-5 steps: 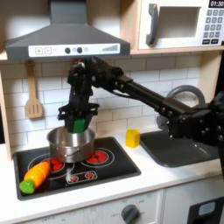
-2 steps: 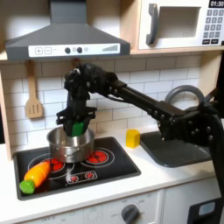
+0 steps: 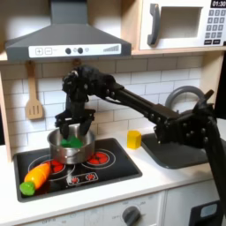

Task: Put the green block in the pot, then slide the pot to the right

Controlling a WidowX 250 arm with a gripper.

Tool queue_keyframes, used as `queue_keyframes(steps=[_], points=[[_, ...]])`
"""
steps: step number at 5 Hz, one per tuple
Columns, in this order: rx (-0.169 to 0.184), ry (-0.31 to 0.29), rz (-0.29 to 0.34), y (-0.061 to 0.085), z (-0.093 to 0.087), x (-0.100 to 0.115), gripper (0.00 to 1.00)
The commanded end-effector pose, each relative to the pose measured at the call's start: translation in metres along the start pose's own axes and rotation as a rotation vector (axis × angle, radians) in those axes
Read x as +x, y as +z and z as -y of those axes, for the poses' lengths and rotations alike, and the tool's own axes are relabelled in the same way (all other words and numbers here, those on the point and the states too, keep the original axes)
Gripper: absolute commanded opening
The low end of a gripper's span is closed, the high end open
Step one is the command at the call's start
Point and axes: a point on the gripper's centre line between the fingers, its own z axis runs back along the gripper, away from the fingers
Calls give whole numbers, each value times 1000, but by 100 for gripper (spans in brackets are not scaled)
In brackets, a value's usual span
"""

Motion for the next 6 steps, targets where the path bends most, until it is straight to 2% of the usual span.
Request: queue_keyframes(steps=[1, 2, 3, 4, 6], points=[[-5, -19, -21, -4, 4, -4, 100], [-9, -36, -49, -11, 6, -9, 100], [-26, -65, -71, -19, 16, -12, 100], [-29, -77, -84, -21, 18, -14, 100], [-53, -82, -118, -29, 26, -25, 100]])
